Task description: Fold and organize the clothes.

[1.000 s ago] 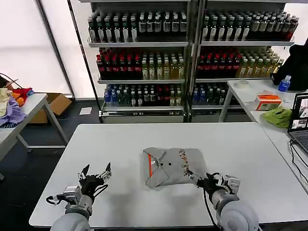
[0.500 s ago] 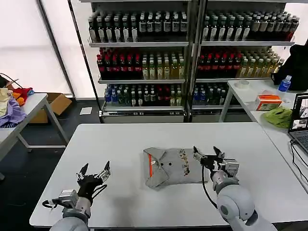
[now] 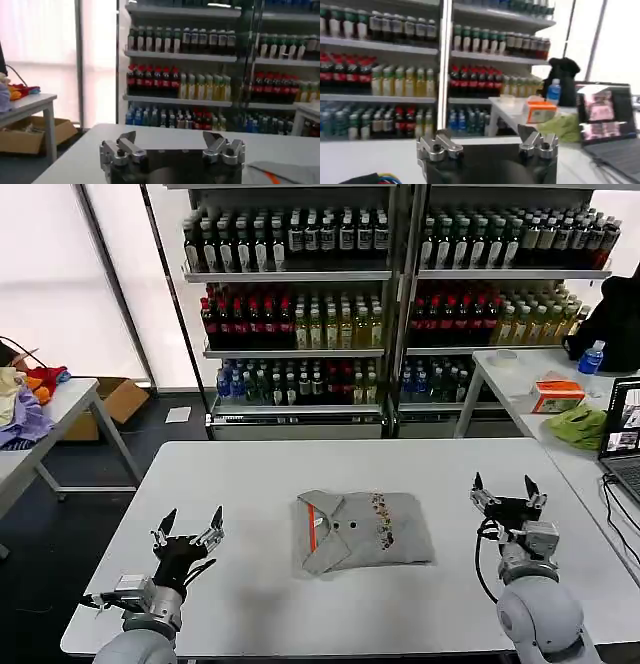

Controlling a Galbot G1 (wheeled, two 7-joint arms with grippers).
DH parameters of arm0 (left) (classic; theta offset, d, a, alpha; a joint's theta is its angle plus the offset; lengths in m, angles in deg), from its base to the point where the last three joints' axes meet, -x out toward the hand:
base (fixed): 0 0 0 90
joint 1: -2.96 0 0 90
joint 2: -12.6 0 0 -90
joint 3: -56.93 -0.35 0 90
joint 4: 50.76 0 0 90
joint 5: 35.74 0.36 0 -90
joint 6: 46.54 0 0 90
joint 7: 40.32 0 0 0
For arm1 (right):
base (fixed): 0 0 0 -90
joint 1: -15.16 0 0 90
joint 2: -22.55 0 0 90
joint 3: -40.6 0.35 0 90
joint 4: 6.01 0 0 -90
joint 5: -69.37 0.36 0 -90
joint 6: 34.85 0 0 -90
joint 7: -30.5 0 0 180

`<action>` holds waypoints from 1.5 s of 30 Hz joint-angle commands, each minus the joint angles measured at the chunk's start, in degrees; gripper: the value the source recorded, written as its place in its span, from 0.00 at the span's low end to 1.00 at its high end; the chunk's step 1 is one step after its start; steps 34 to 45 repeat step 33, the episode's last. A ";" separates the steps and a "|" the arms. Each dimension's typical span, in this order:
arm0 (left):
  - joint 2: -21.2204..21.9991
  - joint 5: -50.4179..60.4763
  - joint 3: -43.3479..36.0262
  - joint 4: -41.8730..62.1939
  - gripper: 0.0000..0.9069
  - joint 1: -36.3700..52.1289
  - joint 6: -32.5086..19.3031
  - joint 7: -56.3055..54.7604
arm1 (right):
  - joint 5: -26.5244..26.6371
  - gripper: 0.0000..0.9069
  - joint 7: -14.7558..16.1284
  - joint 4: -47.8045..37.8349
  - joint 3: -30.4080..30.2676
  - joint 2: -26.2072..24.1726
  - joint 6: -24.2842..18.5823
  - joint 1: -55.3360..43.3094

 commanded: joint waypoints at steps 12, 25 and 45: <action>-0.37 0.43 1.73 2.28 1.00 2.60 -4.56 -0.27 | -7.45 1.00 2.95 5.04 5.71 3.82 -2.65 6.69; 2.82 4.79 1.14 0.71 1.00 -1.01 -6.30 4.44 | -7.44 1.00 3.25 3.43 2.08 3.25 -2.68 4.00; 3.06 3.87 1.69 -2.52 1.00 -0.14 -4.98 4.07 | -1.82 1.00 6.03 4.56 2.45 1.44 -1.90 4.63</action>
